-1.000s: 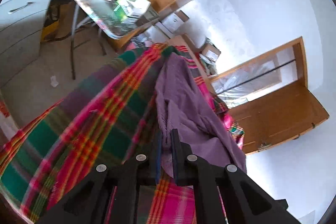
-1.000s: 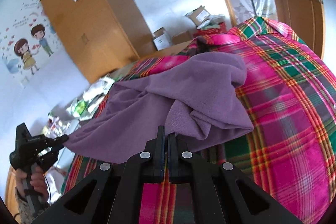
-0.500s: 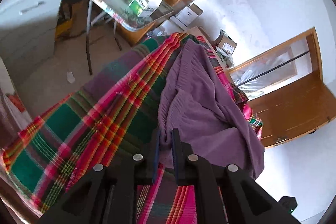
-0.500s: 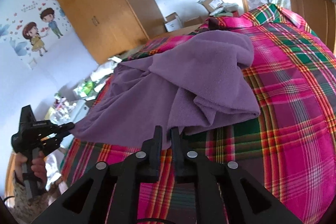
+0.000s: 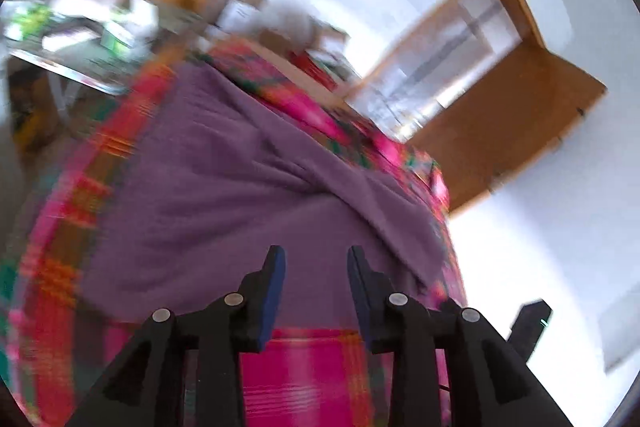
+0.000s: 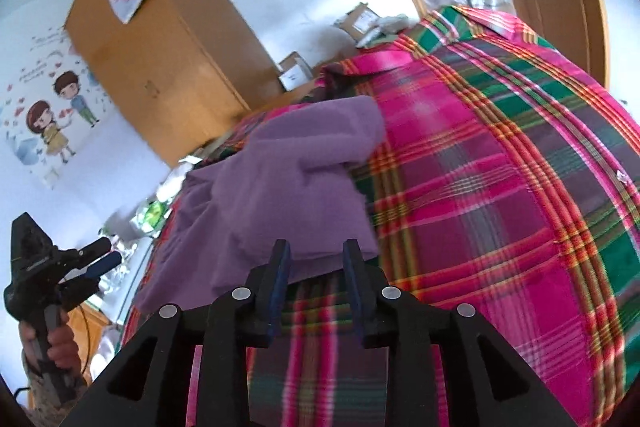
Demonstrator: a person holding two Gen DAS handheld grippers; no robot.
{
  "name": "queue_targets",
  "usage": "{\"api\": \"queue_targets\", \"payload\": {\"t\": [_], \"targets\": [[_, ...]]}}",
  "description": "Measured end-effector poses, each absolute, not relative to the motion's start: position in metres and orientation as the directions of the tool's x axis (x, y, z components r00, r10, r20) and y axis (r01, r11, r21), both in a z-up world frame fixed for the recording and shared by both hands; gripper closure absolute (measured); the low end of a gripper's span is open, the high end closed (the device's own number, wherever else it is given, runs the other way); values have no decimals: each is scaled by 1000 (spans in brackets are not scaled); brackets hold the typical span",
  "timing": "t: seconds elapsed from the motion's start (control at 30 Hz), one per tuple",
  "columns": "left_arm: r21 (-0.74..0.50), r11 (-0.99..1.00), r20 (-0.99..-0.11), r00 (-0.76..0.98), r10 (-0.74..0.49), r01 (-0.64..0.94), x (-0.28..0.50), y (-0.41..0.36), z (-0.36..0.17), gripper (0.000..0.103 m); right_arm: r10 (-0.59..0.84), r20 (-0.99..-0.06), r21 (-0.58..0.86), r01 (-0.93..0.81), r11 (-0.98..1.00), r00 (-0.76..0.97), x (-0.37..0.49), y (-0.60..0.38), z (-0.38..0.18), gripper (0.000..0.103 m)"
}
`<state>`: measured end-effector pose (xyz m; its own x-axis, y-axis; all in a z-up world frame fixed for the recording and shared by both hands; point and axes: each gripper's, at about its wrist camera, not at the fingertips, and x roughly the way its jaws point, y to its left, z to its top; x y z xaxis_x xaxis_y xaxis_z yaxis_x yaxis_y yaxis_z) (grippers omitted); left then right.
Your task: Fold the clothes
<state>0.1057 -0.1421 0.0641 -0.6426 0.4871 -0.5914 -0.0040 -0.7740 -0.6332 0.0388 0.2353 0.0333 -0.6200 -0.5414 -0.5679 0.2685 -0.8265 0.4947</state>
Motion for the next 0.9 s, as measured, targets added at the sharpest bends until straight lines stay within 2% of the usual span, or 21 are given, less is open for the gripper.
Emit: {"api": "queue_targets", "payload": {"t": [0.07,0.13,0.4,0.67,0.7,0.73,0.8,0.83,0.9], "targets": [[-630,-774,-608,-581,540,-60,91,-117,60,70,-547,-579,515,250,-820,-604,31,240,27,72],[-641,-759,-610,-526,592,-111,77,-92,56,68,-561,-586,545,229,-807,-584,22,245,20,54],[-653,-715,-601,-404,689,-249,44,-18,64,65,-612,-598,617,190,-763,-517,-10,247,-2,53],[-521,-803,-722,-353,595,-289,21,35,69,62,-644,-599,636,207,-744,-475,-25,233,-7,53],[-509,-811,-731,-353,584,-287,19,37,69,62,-643,-601,633,208,-745,-475,-25,231,-7,56],[-499,-820,-739,-356,571,-280,17,38,67,62,-648,-597,636,213,-742,-472,-26,230,-6,67],[-494,-831,-753,-351,556,-256,12,37,64,62,-646,-603,624,228,-748,-469,-26,225,-4,73],[-496,-833,-757,-348,553,-247,10,35,62,62,-640,-605,612,239,-754,-473,-26,223,-2,85],[-495,-840,-765,-348,542,-221,3,29,59,62,-632,-599,590,263,-763,-491,-22,218,5,89]]}}
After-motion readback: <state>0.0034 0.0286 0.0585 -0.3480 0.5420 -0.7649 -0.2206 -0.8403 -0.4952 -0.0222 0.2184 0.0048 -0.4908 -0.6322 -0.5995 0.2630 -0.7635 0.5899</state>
